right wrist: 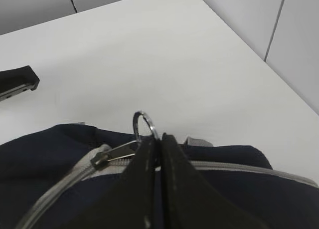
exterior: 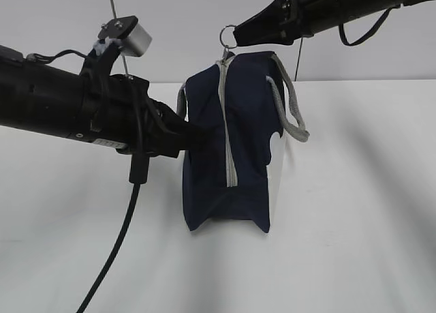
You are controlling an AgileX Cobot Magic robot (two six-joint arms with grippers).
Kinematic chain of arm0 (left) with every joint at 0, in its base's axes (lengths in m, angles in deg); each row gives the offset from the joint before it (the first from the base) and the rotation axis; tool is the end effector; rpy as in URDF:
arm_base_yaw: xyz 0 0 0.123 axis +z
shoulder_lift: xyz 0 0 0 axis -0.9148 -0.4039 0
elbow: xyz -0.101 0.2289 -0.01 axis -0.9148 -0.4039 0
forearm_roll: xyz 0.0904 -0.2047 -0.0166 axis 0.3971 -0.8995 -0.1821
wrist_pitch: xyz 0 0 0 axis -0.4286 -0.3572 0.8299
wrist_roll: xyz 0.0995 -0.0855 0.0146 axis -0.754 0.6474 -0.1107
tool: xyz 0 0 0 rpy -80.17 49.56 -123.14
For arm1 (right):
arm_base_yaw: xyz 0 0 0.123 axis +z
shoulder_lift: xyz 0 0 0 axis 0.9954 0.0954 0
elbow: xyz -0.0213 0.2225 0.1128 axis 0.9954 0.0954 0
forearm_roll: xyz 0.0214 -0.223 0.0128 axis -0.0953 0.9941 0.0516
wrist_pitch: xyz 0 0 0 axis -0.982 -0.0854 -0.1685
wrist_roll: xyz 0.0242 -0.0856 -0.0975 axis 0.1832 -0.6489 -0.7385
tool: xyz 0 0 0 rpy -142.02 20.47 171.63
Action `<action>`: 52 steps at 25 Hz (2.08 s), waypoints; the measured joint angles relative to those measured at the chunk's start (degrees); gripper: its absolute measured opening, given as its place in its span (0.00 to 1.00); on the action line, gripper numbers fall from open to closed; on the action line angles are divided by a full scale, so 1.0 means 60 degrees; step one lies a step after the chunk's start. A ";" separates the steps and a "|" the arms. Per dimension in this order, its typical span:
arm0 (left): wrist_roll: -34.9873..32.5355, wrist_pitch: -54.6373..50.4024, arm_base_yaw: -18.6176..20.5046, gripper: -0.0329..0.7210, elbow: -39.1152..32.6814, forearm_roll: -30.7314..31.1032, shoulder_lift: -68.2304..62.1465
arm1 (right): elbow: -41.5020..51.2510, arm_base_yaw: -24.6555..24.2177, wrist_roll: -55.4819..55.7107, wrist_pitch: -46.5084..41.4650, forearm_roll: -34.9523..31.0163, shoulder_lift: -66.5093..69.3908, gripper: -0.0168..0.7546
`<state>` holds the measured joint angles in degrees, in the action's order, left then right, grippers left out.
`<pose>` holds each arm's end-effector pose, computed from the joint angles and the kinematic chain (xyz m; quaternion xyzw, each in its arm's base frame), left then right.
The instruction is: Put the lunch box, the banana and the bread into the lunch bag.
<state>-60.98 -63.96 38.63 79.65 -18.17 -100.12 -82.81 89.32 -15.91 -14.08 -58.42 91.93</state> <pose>0.2539 -0.2120 0.2052 0.3533 0.8050 -0.3280 0.3458 0.3896 0.1388 0.2643 -0.4593 0.7064 0.2984 0.4483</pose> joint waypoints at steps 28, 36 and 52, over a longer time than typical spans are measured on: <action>-0.0087 -0.1135 0.0080 0.05 0.0018 0.0258 0.0000 | -0.1256 0.0000 0.0658 0.0608 -0.0011 0.1194 0.02; -0.0108 -0.1575 0.0080 0.05 0.0018 0.0438 0.0000 | -0.1262 -0.0018 0.0420 0.1667 -0.0069 0.1213 0.02; -0.0108 -0.1959 0.0080 0.05 0.0018 0.0785 0.0000 | -0.3023 -0.0054 0.0398 0.1570 -0.0084 0.2995 0.02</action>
<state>-61.63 -75.71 39.11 79.75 -13.46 -100.12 -100.95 89.00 -13.53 -4.65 -58.92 109.90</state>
